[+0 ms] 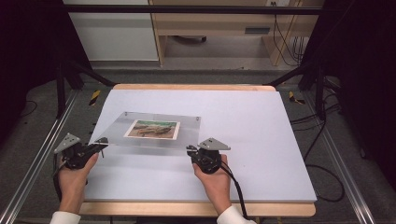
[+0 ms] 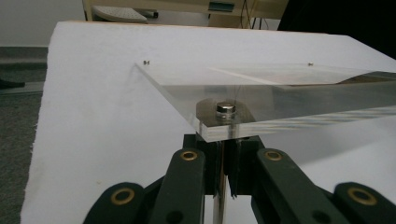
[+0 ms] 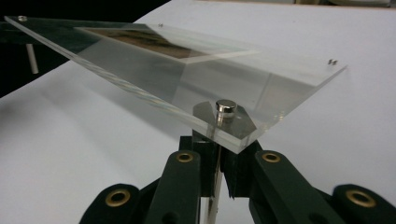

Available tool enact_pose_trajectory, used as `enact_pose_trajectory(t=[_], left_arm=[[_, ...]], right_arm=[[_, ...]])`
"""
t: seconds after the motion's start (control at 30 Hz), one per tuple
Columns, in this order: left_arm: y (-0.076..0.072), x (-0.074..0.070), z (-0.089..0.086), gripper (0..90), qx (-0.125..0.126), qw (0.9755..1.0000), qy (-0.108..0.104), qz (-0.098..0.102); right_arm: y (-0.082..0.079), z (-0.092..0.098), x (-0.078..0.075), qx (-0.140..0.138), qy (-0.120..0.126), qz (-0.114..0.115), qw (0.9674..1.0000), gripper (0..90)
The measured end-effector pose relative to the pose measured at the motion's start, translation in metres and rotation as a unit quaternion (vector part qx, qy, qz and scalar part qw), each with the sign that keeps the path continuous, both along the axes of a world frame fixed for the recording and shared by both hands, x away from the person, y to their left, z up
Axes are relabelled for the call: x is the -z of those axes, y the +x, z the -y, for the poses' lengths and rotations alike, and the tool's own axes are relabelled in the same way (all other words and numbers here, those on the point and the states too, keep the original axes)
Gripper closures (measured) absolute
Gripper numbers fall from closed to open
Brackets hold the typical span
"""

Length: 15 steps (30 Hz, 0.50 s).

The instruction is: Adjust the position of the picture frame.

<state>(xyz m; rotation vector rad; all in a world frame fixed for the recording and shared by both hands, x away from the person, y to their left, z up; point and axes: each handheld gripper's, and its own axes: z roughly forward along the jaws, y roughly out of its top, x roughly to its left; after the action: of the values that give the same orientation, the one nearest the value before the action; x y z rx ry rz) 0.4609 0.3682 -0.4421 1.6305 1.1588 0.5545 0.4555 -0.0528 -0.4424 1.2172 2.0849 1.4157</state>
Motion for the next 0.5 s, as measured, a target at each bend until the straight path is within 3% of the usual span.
enact_pose_trajectory(t=[0.13,0.37,0.5], left_arm=[[-0.011,-0.011,0.008,84.2,0.008,0.9999,0.009,0.005],[-0.018,-0.025,0.02,84.2,0.006,0.9999,-0.009,0.009],[-0.021,-0.038,0.033,84.2,0.002,0.9997,-0.004,0.026]], right_arm=[[0.0,0.009,-0.011,0.01,-0.003,0.013,0.9999,83.6],[-0.002,0.023,-0.027,0.009,-0.005,0.027,0.9996,82.8],[-0.002,0.035,-0.034,0.012,-0.003,0.032,0.9994,82.6]])
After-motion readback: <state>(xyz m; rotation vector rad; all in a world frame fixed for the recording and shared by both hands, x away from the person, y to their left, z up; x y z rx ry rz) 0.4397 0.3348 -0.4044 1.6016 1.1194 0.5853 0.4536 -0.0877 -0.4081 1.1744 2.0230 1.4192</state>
